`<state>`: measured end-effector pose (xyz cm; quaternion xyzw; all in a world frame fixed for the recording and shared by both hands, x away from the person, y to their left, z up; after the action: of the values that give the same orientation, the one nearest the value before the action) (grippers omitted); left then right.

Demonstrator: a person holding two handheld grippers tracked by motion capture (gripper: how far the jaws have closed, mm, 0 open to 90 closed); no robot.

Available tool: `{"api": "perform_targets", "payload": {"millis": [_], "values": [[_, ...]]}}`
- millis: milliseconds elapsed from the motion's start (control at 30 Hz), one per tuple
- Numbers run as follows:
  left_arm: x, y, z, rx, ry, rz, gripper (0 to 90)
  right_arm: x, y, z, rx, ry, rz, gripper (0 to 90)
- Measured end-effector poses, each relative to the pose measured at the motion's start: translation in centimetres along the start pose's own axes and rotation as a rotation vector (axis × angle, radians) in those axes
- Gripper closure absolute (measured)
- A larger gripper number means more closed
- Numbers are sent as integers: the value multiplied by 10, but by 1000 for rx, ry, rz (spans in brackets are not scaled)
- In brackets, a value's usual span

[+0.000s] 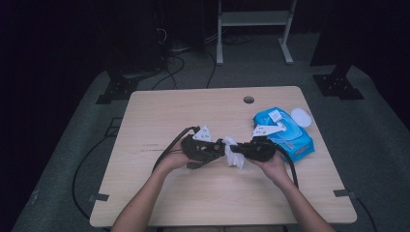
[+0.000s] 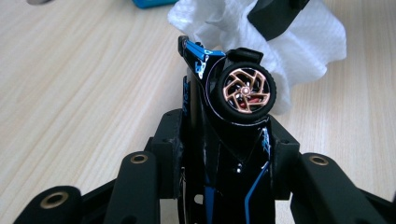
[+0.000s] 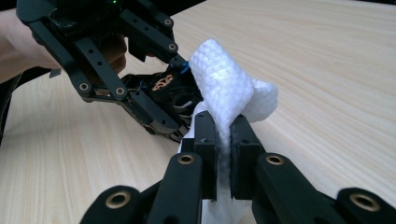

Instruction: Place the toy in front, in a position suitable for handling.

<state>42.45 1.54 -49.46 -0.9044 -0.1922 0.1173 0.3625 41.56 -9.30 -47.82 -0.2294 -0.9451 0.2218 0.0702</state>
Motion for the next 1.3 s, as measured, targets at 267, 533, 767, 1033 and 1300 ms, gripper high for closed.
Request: {"api": "perform_targets", "payload": {"millis": [267, 533, 767, 1033, 1300], "values": [[3, 8, 5, 56, -22, 12, 596, 0, 3, 3, 3, 16, -19, 834], [5, -5, 3, 7, -66, 43, 577, 3, 8, -5, -9, 4, -23, 834], [14, -35, 5, -100, -135, 75, 545, 10, 13, -24, -50, -2, -41, 834], [24, -40, 24, -108, -193, 60, 517, 14, 38, -24, -11, -6, -61, 833], [20, -37, 24, -138, -192, 61, 501, 13, 44, -15, 19, -8, -59, 834]]}}
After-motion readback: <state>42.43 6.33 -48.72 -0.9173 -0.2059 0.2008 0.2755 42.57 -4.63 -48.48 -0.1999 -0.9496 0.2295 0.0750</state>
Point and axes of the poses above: each handheld gripper's, and its own axes: y roughly forward along the jaws, z roughly out of its underside, x roughly to its left, the point moved 10 cm from there along y, roughly forward along the jaws, and after that the axes turned 13 degrees about -y, right-handed, at the moved point
